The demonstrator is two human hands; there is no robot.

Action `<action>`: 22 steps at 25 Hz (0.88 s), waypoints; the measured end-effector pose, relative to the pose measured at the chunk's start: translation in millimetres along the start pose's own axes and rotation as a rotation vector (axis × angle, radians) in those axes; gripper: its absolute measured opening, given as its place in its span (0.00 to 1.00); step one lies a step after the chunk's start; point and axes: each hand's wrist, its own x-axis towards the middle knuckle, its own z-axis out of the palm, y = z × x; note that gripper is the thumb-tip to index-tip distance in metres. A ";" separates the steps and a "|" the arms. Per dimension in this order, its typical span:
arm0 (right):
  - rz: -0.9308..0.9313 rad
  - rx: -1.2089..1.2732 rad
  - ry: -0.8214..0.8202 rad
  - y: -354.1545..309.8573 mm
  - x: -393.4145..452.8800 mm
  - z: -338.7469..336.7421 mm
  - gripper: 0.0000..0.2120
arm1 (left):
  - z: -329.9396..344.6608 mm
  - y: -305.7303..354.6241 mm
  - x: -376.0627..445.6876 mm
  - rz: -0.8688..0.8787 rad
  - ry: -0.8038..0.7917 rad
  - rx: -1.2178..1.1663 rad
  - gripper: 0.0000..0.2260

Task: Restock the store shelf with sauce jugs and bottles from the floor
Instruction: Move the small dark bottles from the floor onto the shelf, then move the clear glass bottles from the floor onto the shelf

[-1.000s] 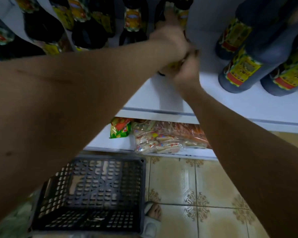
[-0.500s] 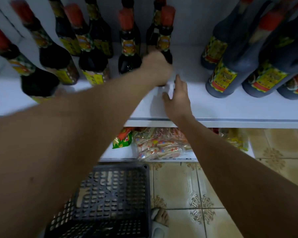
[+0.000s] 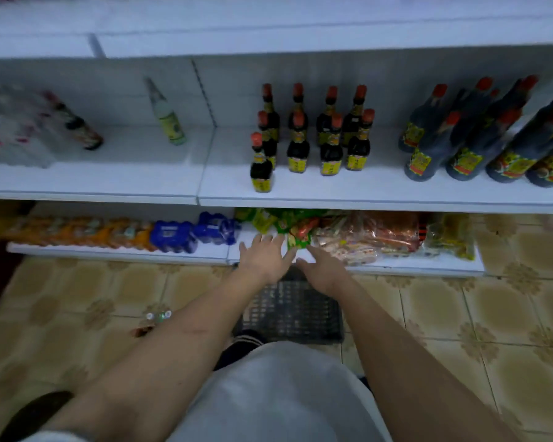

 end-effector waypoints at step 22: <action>-0.552 -0.505 -0.411 -156.5 -246.1 207.8 0.25 | 73.7 -170.3 -402.7 -0.697 0.267 -0.419 0.26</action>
